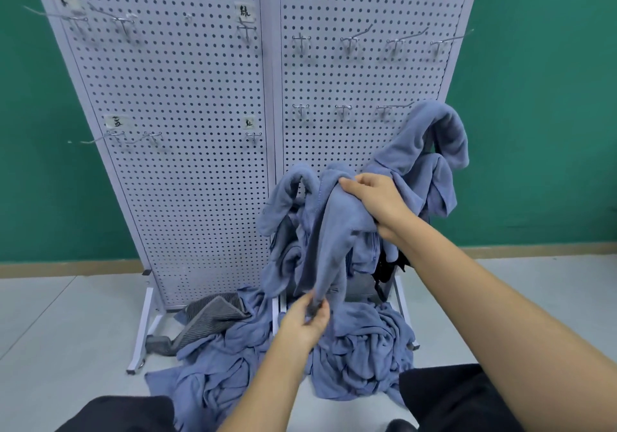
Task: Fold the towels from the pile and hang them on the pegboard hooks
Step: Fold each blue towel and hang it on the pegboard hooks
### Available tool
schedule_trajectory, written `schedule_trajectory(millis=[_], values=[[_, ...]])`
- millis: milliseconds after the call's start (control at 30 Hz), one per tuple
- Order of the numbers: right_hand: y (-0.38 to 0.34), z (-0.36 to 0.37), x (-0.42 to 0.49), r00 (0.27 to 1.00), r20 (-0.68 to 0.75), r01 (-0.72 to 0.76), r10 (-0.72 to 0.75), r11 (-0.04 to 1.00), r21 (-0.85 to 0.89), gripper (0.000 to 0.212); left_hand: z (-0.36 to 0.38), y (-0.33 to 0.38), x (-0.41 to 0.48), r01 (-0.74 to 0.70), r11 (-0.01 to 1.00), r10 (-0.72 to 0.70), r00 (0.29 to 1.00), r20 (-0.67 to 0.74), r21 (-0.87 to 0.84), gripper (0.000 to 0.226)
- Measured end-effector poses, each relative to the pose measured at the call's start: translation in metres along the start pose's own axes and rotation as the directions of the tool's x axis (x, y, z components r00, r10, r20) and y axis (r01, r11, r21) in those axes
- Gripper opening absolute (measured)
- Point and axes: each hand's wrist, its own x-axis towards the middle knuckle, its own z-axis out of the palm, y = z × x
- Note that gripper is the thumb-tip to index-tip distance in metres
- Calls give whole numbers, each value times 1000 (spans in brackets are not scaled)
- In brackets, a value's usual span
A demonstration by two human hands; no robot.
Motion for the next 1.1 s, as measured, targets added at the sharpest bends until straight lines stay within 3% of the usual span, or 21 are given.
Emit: schedule_trajectory(millis=[33, 133, 233, 367, 633, 700, 767, 833, 900, 1000, 1100], values=[[0, -2, 1, 1000, -15, -11, 12, 999, 35, 33, -5, 5, 1, 41, 998, -41, 999, 6, -56, 20], [-7, -11, 5, 996, -26, -78, 84, 980, 184, 26, -10, 16, -5, 108, 994, -108, 992, 63, 10, 25], [-4, -25, 6, 985, -9, -164, 173, 948, 273, 18, 2, 25, -3, 84, 996, -84, 990, 117, 5, 24], [21, -53, 4, 971, -36, -210, 235, 921, 327, 15, 8, 54, 2, 68, 979, -70, 998, 5, 191, 12], [74, -103, -3, 892, 32, -450, 451, 892, -29, 21, 23, 112, -9, -44, 751, 71, 997, -15, 659, 6], [71, -107, -1, 903, 121, -408, 411, 912, -49, 12, 37, 122, -16, -116, 638, 141, 989, 33, 761, 6], [63, -112, 4, 939, 152, -316, 310, 949, 19, 11, 54, 134, -26, -283, 563, 228, 956, 184, 777, 18], [53, -114, 4, 971, 138, -207, 194, 974, 91, 18, 72, 144, -37, -484, 489, 311, 874, 373, 726, 32], [50, -114, 4, 989, 100, -114, 108, 992, 54, 24, 86, 144, -49, -601, 387, 375, 795, 476, 699, 32], [55, -110, 3, 997, 64, -34, 39, 997, -67, 30, 93, 141, -55, -643, 266, 415, 748, 517, 718, 40], [51, -108, 4, 999, 43, -22, 24, 999, -45, 28, 96, 139, -56, -664, 239, 419, 729, 542, 709, 31]])
